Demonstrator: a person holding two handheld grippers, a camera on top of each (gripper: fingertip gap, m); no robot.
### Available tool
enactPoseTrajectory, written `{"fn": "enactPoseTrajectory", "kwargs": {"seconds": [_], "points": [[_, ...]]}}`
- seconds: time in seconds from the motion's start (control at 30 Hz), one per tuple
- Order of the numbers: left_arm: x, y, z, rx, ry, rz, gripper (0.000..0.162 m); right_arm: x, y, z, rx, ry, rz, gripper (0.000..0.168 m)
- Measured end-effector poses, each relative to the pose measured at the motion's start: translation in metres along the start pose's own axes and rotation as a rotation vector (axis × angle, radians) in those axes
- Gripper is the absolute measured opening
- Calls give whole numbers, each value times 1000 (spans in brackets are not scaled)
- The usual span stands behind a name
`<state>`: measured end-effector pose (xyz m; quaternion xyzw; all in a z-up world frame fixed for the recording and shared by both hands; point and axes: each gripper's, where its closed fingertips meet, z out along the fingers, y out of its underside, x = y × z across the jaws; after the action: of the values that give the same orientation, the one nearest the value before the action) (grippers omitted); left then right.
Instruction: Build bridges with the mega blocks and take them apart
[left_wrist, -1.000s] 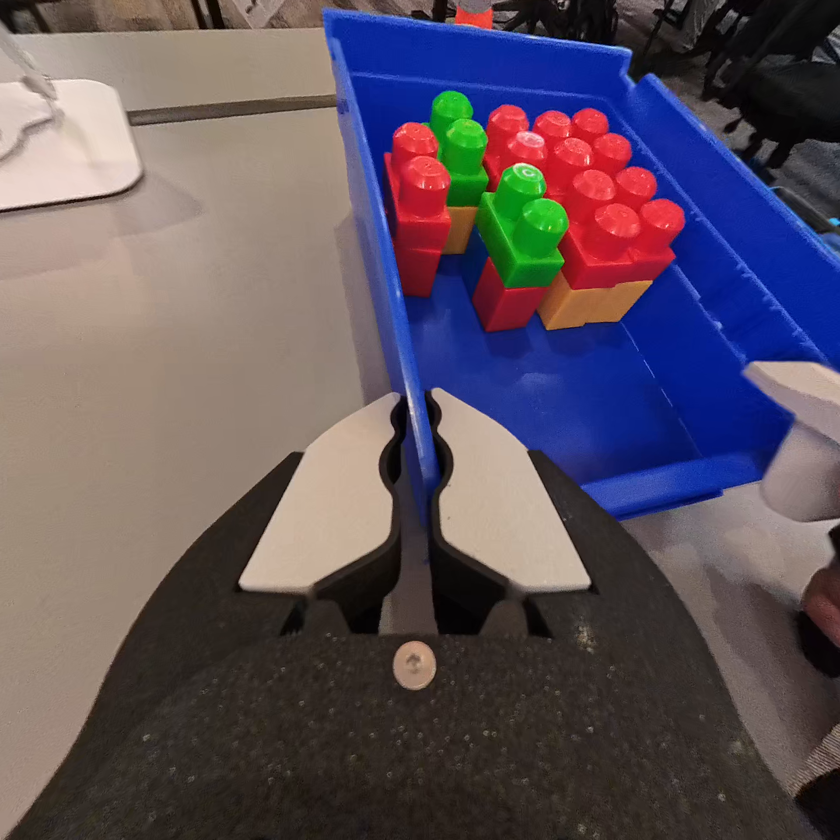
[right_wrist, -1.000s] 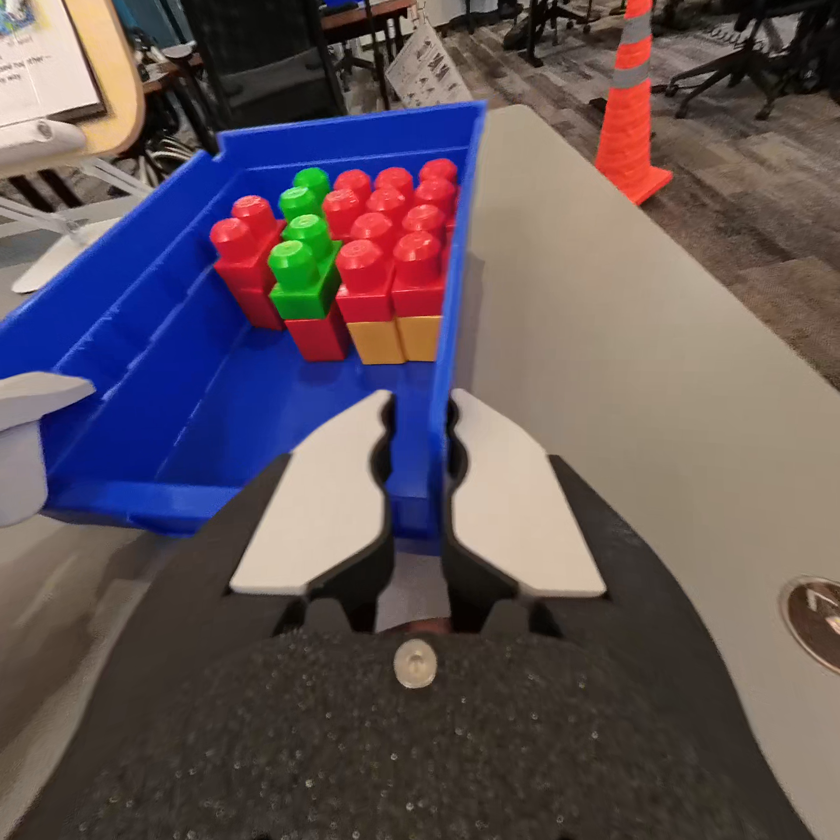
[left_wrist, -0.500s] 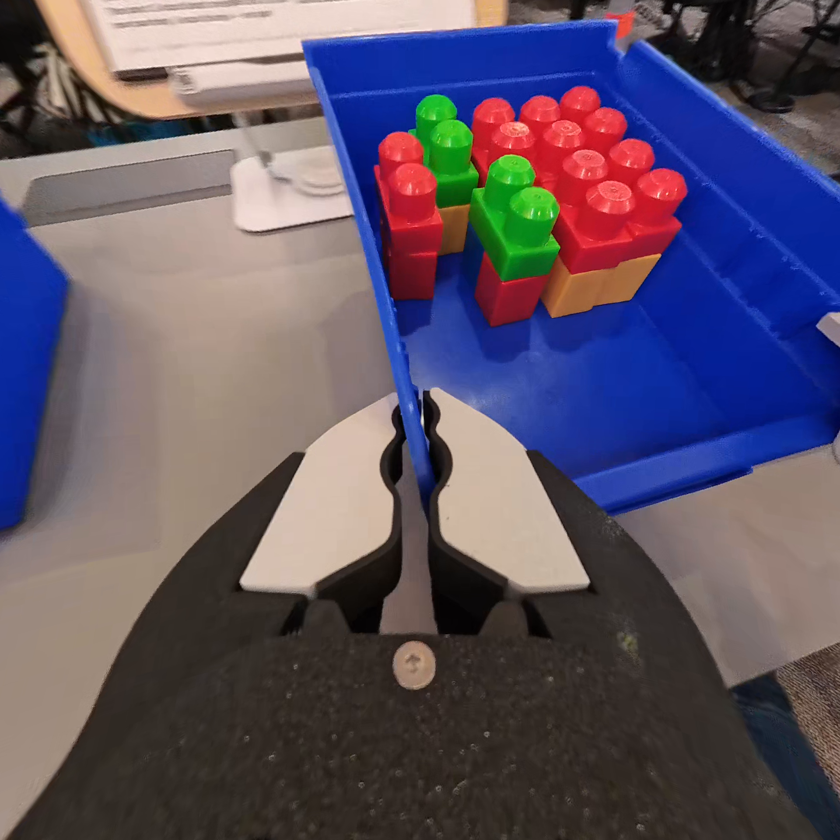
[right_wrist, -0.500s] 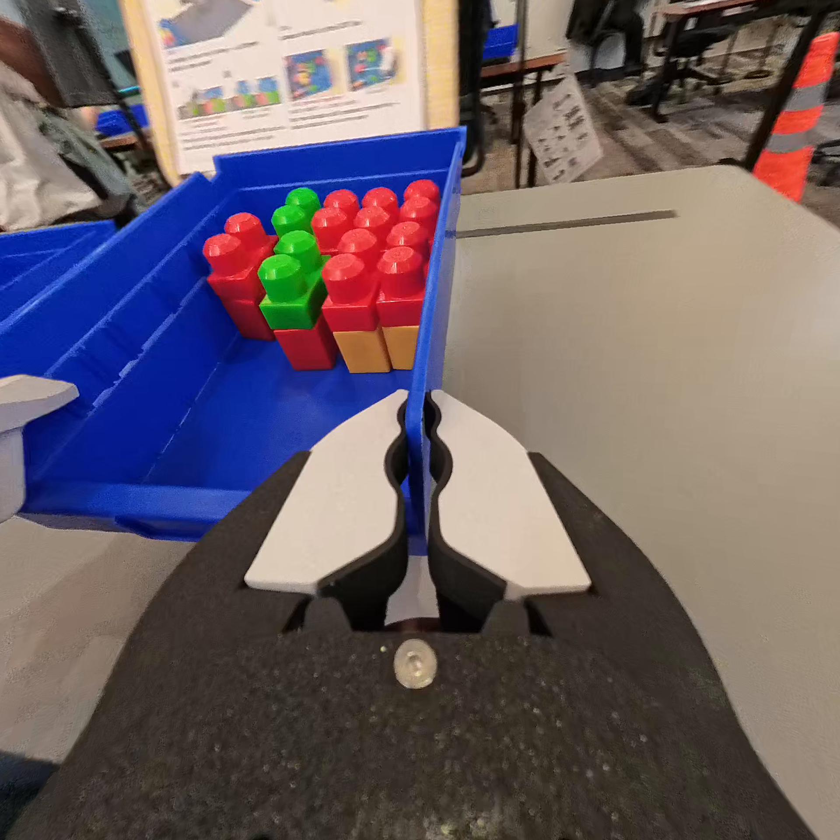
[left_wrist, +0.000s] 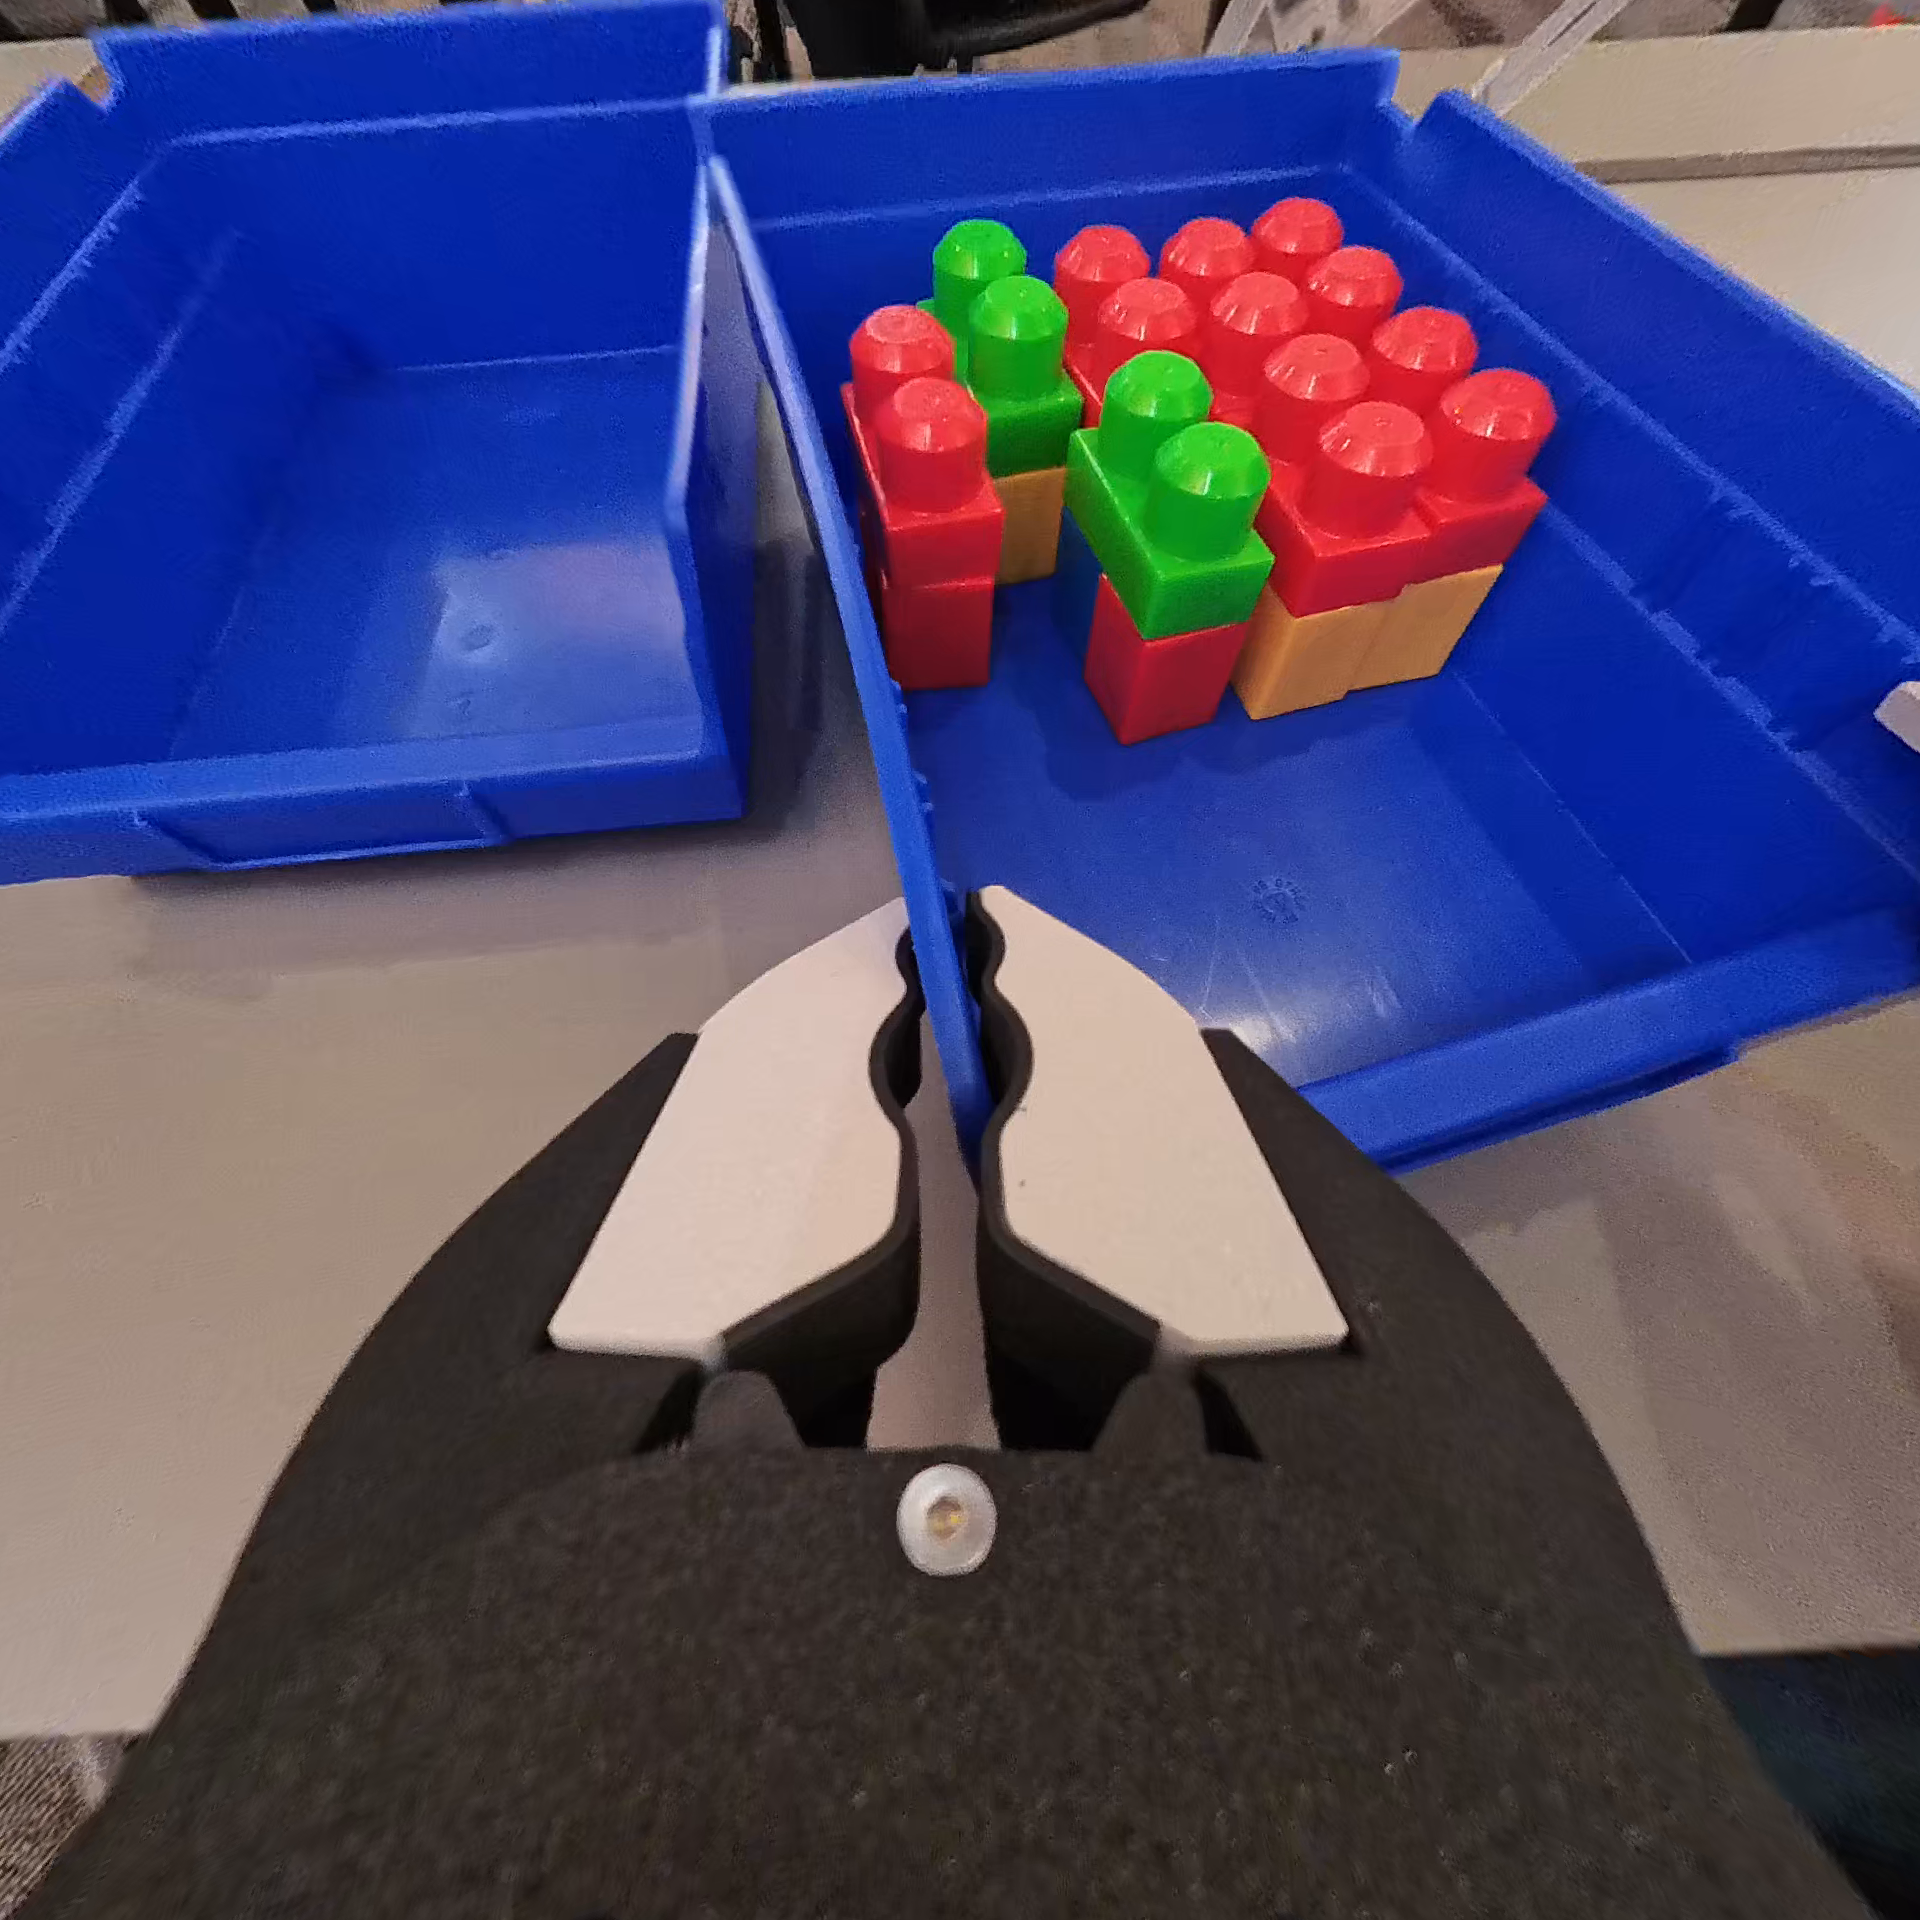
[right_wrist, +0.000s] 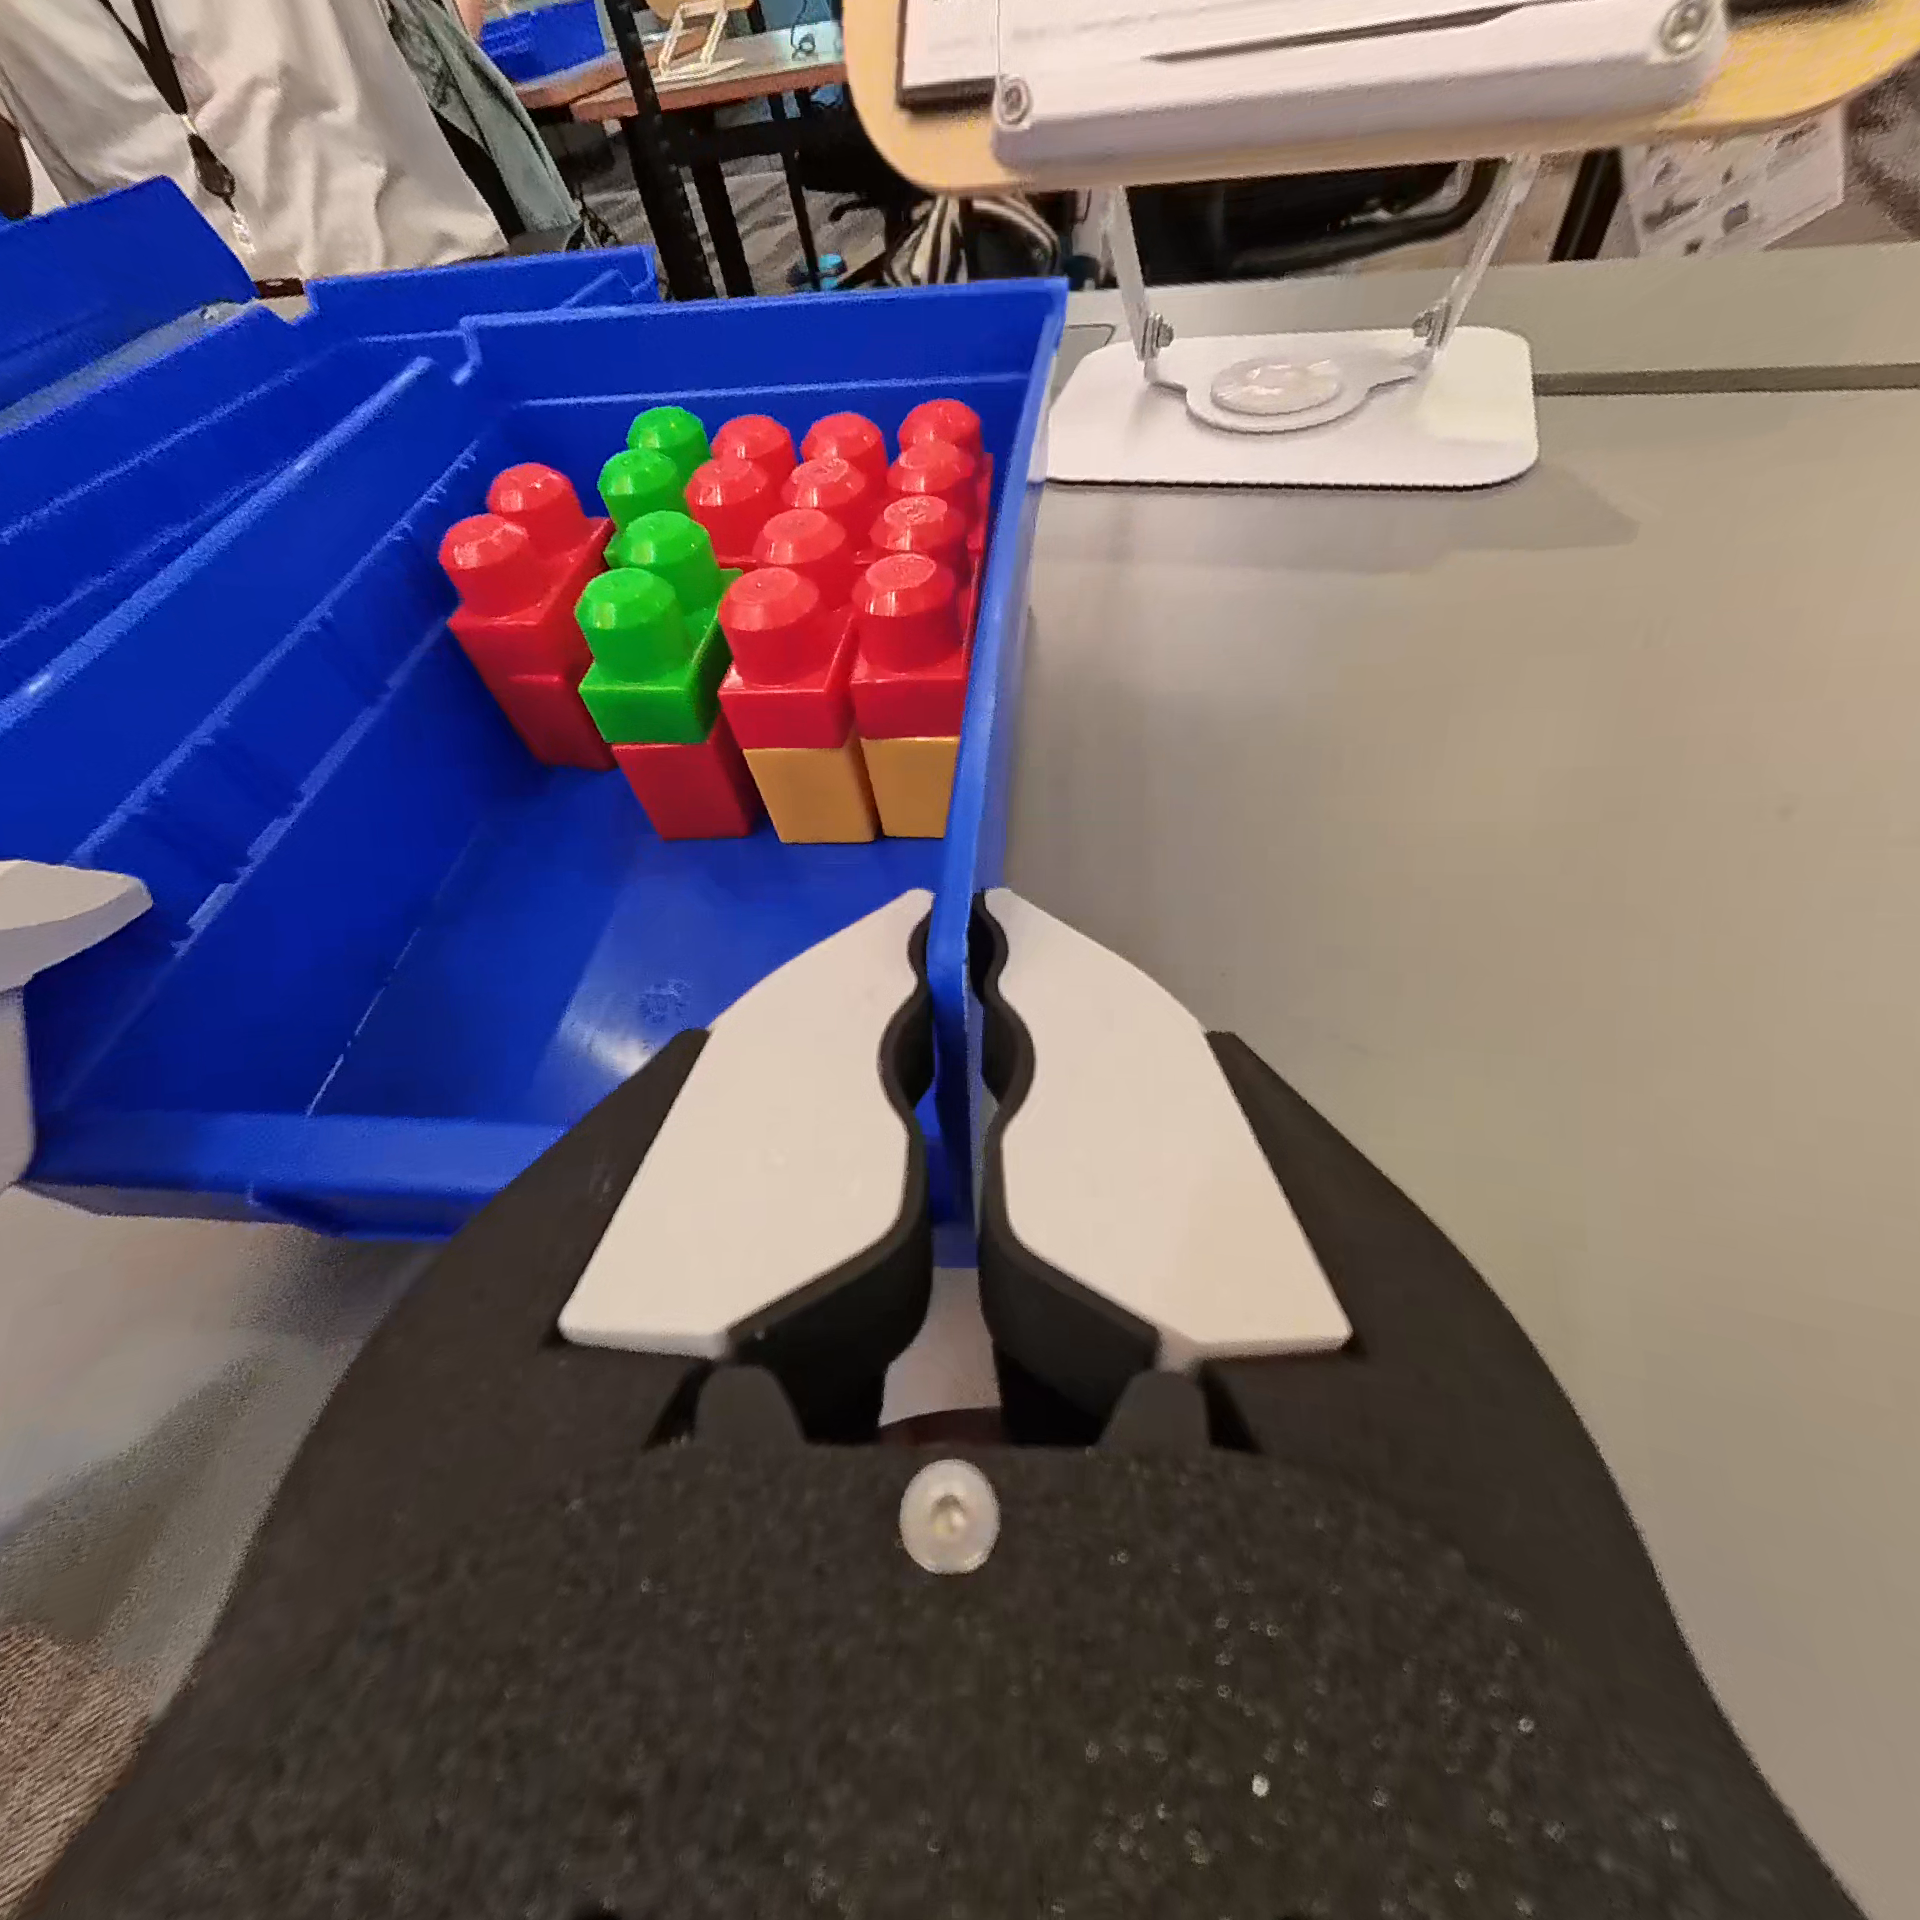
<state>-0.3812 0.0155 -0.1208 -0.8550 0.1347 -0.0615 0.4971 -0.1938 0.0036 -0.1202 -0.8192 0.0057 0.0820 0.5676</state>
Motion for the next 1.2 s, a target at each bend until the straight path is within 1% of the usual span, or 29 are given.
{"fn": "enactPoseTrajectory", "kwargs": {"seconds": [0.1,0.17,0.2,0.23,0.27,0.3,0.33,0.37,0.4,0.47,0.53,0.6,0.7,0.8,0.87,0.93,0.97,1.03,1.07,1.1,1.17,1.2], "points": [[-5,1,7,19,2,-6,4,-3,4,2,16,-18,-11,5],[-4,0,9,28,40,-44,6,-3,4,2,13,-35,-21,8],[-4,0,10,36,60,-54,8,-6,4,0,10,-65,-12,14],[-3,1,9,38,78,-57,11,-9,5,-2,-1,-104,4,25],[-1,7,7,19,93,-55,33,-11,5,-7,-5,-131,16,42],[1,18,3,-30,118,-47,62,-13,5,-14,-7,-157,11,52],[4,31,-6,-84,163,-40,67,-13,5,-23,-11,-176,-8,58],[5,41,-18,-110,206,-48,72,-12,4,-33,-6,-193,-28,60],[-2,50,-31,-118,220,-64,77,-10,1,-44,12,-204,-44,60],[-26,63,-54,-106,222,-118,77,-9,-13,-62,74,-240,-36,52],[-61,63,-66,-66,219,-212,78,-18,-25,-70,79,-297,-11,49],[-105,46,-64,7,183,-256,77,-33,-29,-73,63,-340,-41,46],[-172,15,-35,65,71,-246,74,-65,-27,-76,76,-404,-82,40],[-222,-12,8,43,-53,-194,69,-106,-1,-76,7,-502,-123,38],[-239,-29,35,32,-100,-161,64,-127,20,-77,-42,-552,-138,38],[-253,-34,57,-7,-150,-159,64,-141,38,-79,-85,-593,-139,37],[-257,-33,65,-16,-161,-176,54,-145,45,-79,-104,-603,-141,37],[-258,-28,76,-30,-129,-230,38,-153,52,-79,-128,-624,-150,37],[-258,-26,77,-21,-116,-251,19,-156,54,-79,-137,-632,-158,37],[-257,-25,74,-5,-111,-267,7,-159,56,-78,-144,-636,-167,37],[-250,-20,65,1,-79,-284,3,-164,57,-76,-146,-632,-184,37],[-250,-16,58,-1,-101,-285,3,-168,56,-74,-144,-633,-190,37]]}}
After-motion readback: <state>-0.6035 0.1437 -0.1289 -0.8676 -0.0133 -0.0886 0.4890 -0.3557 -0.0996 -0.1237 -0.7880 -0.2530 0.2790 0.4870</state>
